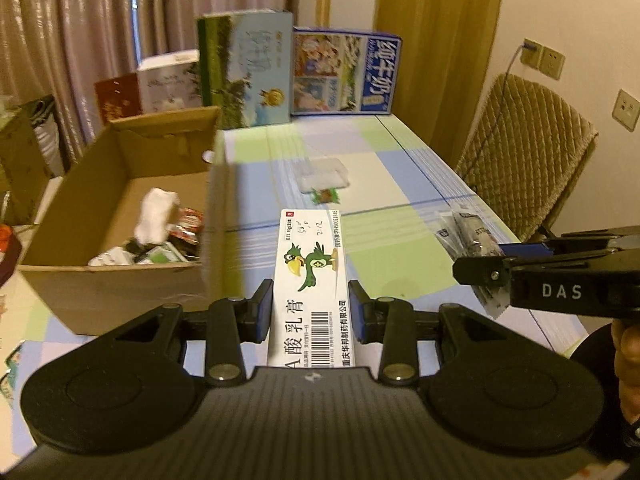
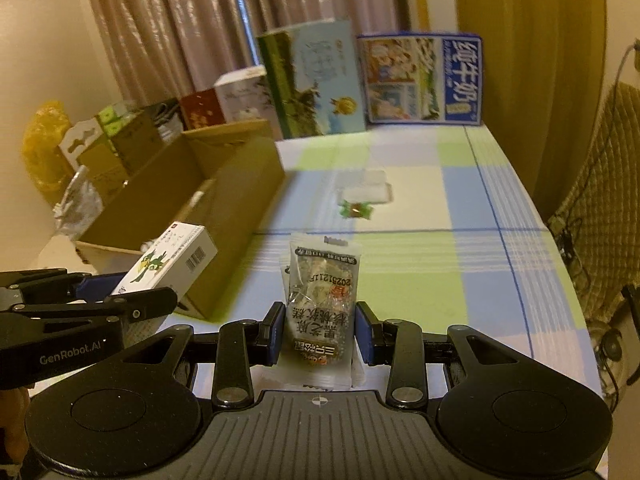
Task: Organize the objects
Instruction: 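Carry the ointment box with the left tool while the right tool carries the snack packet over the box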
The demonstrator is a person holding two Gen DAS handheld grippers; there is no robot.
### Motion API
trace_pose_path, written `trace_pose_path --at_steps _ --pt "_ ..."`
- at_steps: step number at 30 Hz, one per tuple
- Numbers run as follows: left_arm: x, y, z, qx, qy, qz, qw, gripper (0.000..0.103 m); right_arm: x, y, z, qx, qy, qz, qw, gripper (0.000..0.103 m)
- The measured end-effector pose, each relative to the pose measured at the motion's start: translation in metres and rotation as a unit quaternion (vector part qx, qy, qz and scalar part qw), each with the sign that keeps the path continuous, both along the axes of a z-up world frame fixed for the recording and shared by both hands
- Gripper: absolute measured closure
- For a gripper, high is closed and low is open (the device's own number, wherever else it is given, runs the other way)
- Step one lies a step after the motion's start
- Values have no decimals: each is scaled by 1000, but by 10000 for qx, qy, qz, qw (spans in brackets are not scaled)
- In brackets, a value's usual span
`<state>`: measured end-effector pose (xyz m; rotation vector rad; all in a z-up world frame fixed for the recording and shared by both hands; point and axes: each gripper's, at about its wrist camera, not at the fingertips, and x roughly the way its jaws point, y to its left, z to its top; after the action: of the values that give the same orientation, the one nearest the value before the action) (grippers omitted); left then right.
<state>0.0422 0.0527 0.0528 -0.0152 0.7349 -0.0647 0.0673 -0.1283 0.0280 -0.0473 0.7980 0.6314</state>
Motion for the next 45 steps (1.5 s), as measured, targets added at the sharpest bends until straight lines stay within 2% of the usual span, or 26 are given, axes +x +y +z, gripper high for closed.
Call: trace_pose_path --at_steps 9,17,33,45 --pt "-25 41 22 -43 -160 454 9988 70 -21 35 12 36 -185 428 9989 69" --pt "-38 66 28 -71 -239 703 9972 70 -32 58 12 -48 -225 668 9975 69" --pt "-44 92 28 -167 -274 911 9953 70 -37 86 9 -154 -251 905 9955 69" --pt "-41 99 26 -178 -252 972 9948 70 -32 90 6 -158 -246 962 9949 69"
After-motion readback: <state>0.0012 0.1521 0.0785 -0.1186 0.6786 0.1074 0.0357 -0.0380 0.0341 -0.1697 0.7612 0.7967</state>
